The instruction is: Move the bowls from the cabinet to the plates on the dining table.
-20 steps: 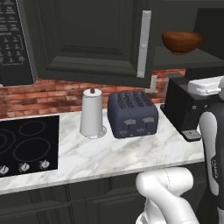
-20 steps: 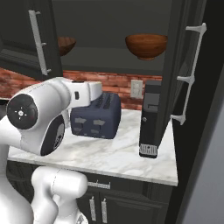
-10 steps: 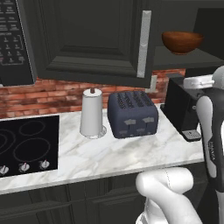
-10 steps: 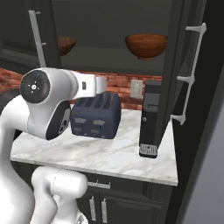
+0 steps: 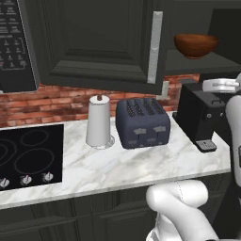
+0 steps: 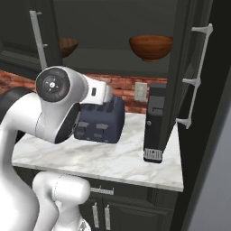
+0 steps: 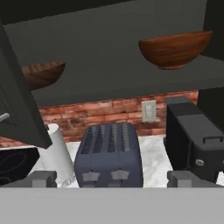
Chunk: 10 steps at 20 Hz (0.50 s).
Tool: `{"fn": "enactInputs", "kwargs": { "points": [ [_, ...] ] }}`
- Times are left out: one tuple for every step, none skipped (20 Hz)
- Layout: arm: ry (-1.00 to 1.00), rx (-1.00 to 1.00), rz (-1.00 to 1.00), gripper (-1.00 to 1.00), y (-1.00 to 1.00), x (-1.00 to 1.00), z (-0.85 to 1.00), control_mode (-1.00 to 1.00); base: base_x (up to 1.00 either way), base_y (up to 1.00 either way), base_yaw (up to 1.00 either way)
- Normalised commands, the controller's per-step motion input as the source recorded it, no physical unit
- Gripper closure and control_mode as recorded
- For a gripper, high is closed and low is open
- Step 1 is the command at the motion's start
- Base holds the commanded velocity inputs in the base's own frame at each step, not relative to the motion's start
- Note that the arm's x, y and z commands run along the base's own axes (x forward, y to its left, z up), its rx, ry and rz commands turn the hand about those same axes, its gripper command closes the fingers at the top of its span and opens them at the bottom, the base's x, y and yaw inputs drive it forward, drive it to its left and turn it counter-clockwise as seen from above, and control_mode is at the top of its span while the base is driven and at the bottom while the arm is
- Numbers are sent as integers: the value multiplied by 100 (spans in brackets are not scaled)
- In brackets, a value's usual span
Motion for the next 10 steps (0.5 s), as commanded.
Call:
{"fn": "enactInputs", "kwargs": {
  "points": [
    [3,26,5,-100,0,0,0,-100,0,0,0],
    [2,25,5,-100,0,0,0,-100,0,0,0],
    [1,24,3,-100,0,0,0,-100,0,0,0],
    [0,25,1,-100,0,0,0,-100,0,0,0],
    [0,23,0,-100,0,4,0,-100,0,0,0],
    [0,19,0,-100,0,9,0,-100,0,0,0],
    [0,15,0,-100,2,11,0,-100,0,0,0],
    [0,9,0,-100,8,19,0,-100,0,0,0],
    [0,6,0,-100,9,24,0,-100,0,0,0],
    [0,5,0,-100,8,25,0,-100,0,0,0]
  ]
}}
